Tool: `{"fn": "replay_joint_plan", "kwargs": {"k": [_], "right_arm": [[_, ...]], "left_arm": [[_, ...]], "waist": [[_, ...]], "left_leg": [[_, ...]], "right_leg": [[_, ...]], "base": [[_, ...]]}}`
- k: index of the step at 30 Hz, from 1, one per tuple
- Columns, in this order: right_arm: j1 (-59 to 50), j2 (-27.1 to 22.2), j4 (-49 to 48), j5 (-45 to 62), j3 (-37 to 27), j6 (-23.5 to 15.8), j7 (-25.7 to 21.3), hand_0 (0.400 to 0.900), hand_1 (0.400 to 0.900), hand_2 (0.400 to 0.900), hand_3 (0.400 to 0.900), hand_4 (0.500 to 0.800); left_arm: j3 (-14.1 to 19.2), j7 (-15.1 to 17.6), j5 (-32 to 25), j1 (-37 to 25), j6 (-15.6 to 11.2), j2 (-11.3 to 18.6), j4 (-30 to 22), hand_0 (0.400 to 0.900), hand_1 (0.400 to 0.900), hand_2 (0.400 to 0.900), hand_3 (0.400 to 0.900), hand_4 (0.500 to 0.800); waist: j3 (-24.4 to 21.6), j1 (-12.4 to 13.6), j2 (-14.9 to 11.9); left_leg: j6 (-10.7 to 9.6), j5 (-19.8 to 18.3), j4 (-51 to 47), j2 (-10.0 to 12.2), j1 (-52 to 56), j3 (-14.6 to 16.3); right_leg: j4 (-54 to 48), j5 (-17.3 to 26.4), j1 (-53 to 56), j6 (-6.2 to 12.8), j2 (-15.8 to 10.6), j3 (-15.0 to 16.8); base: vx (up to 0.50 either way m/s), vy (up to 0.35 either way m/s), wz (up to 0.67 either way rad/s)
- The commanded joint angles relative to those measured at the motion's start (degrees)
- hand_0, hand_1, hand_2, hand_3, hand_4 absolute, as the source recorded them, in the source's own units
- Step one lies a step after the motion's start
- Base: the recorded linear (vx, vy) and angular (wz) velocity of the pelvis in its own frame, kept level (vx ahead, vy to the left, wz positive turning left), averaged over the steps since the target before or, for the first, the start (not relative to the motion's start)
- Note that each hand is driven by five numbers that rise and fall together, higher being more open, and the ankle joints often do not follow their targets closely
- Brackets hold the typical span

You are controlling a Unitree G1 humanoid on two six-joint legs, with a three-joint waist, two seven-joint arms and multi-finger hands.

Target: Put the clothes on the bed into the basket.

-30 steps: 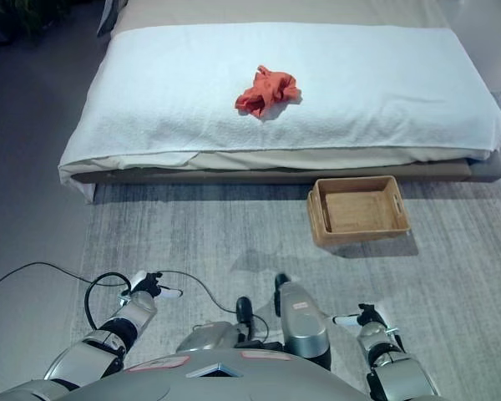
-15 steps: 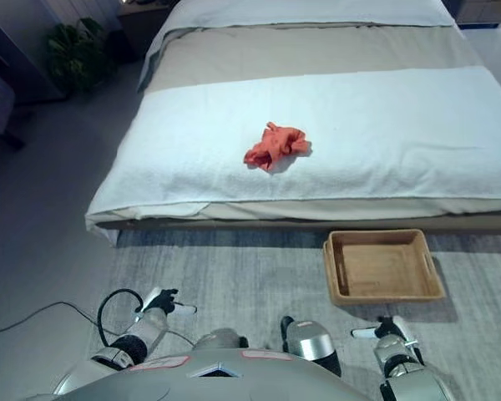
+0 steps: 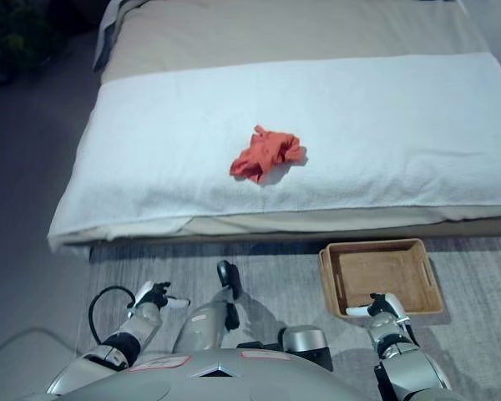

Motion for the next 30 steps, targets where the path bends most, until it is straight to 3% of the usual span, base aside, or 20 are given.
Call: {"fn": "replay_joint_plan", "kwargs": {"k": [1, 2, 4, 5, 7, 9, 12, 13, 16, 19, 30], "right_arm": [[0.47, -2.37, -3.54, -1.55, 1.81, -1.16, -0.79, 0.900, 0.900, 0.900, 0.900, 0.800], [0.03, -2.40, -5.06, -1.68, 2.11, -1.43, -0.78, 0.900, 0.900, 0.900, 0.900, 0.800], [-1.56, -2.80, -9.97, -2.14, 3.32, -1.97, -1.14, 0.900, 0.900, 0.900, 0.900, 0.800], [-2.53, -3.17, -15.31, -3.07, 4.30, -2.24, -1.32, 0.900, 0.900, 0.900, 0.900, 0.800], [-3.77, -4.22, -21.00, -4.81, 5.42, -2.81, -2.19, 0.900, 0.900, 0.900, 0.900, 0.800], [-5.06, -6.43, -28.92, -8.41, 6.74, -3.20, -2.65, 0.900, 0.900, 0.900, 0.900, 0.800], [-7.59, -8.40, -31.62, -11.63, 8.25, -2.71, -3.43, 0.900, 0.900, 0.900, 0.900, 0.800], [-8.37, -8.82, -32.33, -12.75, 8.77, -2.54, -3.75, 0.900, 0.900, 0.900, 0.900, 0.800], [-9.34, -10.25, -34.90, -16.32, 8.50, -1.64, -5.19, 0.900, 0.900, 0.900, 0.900, 0.800], [-8.45, -11.28, -36.14, -18.17, 8.01, -1.29, -6.13, 0.900, 0.900, 0.900, 0.900, 0.800], [-11.24, -9.58, -29.77, -17.88, 11.07, -0.74, -8.53, 0.900, 0.900, 0.900, 0.900, 0.800]], "left_arm": [[0.79, 3.07, 0.05, -3.58, -1.10, 3.83, -0.30, 0.900, 0.900, 0.900, 0.900, 0.800], [0.47, 2.90, 0.33, -4.12, -1.15, 4.11, -0.33, 0.900, 0.900, 0.900, 0.900, 0.800], [-0.26, 2.99, 0.53, -5.11, -1.02, 4.61, -1.36, 0.900, 0.900, 0.900, 0.900, 0.800], [-0.34, 3.15, 0.73, -5.55, -0.94, 5.08, -2.60, 0.900, 0.900, 0.900, 0.900, 0.800], [-0.52, 3.82, 1.67, -5.88, -1.09, 5.33, -5.08, 0.900, 0.900, 0.900, 0.900, 0.800], [-0.56, 4.64, 2.29, -6.57, -1.40, 4.86, -6.34, 0.900, 0.900, 0.900, 0.900, 0.800], [-1.48, 5.50, 2.84, -8.40, -1.09, 3.41, -6.21, 0.900, 0.900, 0.900, 0.900, 0.800], [-1.54, 5.59, 2.91, -8.51, -1.12, 2.86, -5.79, 0.900, 0.900, 0.900, 0.900, 0.800], [-1.05, 5.17, 4.07, -7.63, -0.93, 3.03, -5.96, 0.900, 0.900, 0.900, 0.900, 0.800], [0.00, 5.25, 4.63, -4.92, -0.64, 3.10, -6.36, 0.900, 0.900, 0.900, 0.900, 0.800], [-0.94, 7.02, 2.34, -6.14, 0.54, 1.79, -0.60, 0.900, 0.900, 0.900, 0.900, 0.800]], "waist": [[-5.51, 1.59, -0.87], [-5.27, 1.92, -1.62], [-3.88, 1.59, -1.84], [-2.48, 0.80, -1.84], [-0.99, -0.10, -0.73], [0.15, -1.54, 0.01], [0.53, -2.24, 0.42], [0.21, -2.39, 0.02], [-0.09, -1.88, -1.40], [-0.94, -1.23, -2.26], [-2.22, -0.66, -0.02]], "left_leg": [[-2.77, 5.67, 0.29, -0.69, -0.76, -0.94], [-1.11, 4.55, 0.29, -2.35, 0.94, -0.43], [1.07, 2.52, 0.29, -3.92, 4.03, -0.11], [1.86, 1.96, 0.29, -4.36, 5.79, 0.00], [2.69, 0.33, 0.29, -4.14, 8.23, 0.04], [2.64, -0.75, 0.29, -4.49, 10.62, -0.62], [1.77, -2.25, 0.29, -4.46, 12.51, -1.66], [1.30, -3.24, 0.29, -4.86, 13.20, -1.96], [0.79, -5.53, 0.29, -5.93, 15.13, -2.78], [0.78, -7.23, 0.29, -6.60, 17.37, -5.16], [-1.80, -6.80, 0.29, -4.56, 12.76, -10.24]], "right_leg": [[12.45, 3.34, -5.34, 2.62, -3.96, -2.40], [20.12, 9.23, -8.14, 3.76, -4.86, -2.16], [35.39, 19.39, -15.30, 4.20, -4.65, -0.94], [41.75, 20.88, -18.45, 4.36, -3.79, -1.19], [47.03, 17.57, -25.18, 3.41, -2.62, -2.42], [41.51, 11.27, -29.74, 1.64, -2.86, -4.22], [25.68, 7.78, -29.80, 1.80, -2.71, -8.14], [15.11, 9.13, -28.81, 2.71, -2.04, -8.06], [0.39, 14.70, -28.60, 4.92, -2.22, -6.85], [-0.63, 15.83, -26.90, 4.64, -1.96, -3.62], [-1.79, 14.36, -25.78, 2.65, -2.49, -9.65]], "base": [[0.53, 0.227, -0.20], [0.48, 0.239, -0.20], [0.36, 0.249, -0.10], [0.30, 0.261, -0.09], [0.27, 0.242, 0.01], [0.31, 0.171, 0.33], [0.30, 0.021, 0.39], [0.34, -0.055, 0.48], [0.33, -0.065, 0.50], [0.33, -0.079, 0.65], [0.19, -0.126, 0.51]]}}
